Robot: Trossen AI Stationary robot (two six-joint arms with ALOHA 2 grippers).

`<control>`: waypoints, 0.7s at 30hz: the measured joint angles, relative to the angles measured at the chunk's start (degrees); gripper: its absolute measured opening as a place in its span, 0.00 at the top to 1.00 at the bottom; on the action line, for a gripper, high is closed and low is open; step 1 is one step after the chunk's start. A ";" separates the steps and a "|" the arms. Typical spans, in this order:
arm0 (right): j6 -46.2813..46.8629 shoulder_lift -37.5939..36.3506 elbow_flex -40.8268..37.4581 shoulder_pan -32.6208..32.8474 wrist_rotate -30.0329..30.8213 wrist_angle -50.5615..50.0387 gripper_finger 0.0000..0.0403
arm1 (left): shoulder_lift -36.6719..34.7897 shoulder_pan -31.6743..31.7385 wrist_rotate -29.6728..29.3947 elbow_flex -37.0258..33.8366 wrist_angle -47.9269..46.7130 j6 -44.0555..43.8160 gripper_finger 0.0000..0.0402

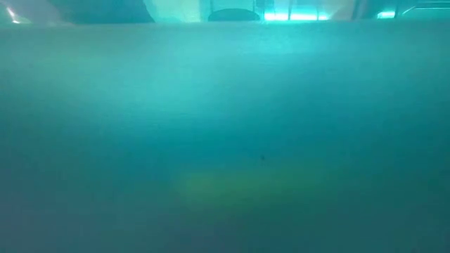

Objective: Pick & Place School Supplies
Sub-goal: Put the yellow crayon box into the blue bin

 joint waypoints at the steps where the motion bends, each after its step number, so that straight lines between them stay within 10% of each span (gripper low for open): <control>1: -1.11 0.00 -0.13 0.07 0.65 0.80 0.38 | 0.00 0.00 0.00 0.00 -0.01 0.00 0.23; 21: -7.13 0.14 -15.40 3.69 6.52 29.48 0.38 | 0.00 -0.02 -0.01 0.00 -0.04 0.13 0.23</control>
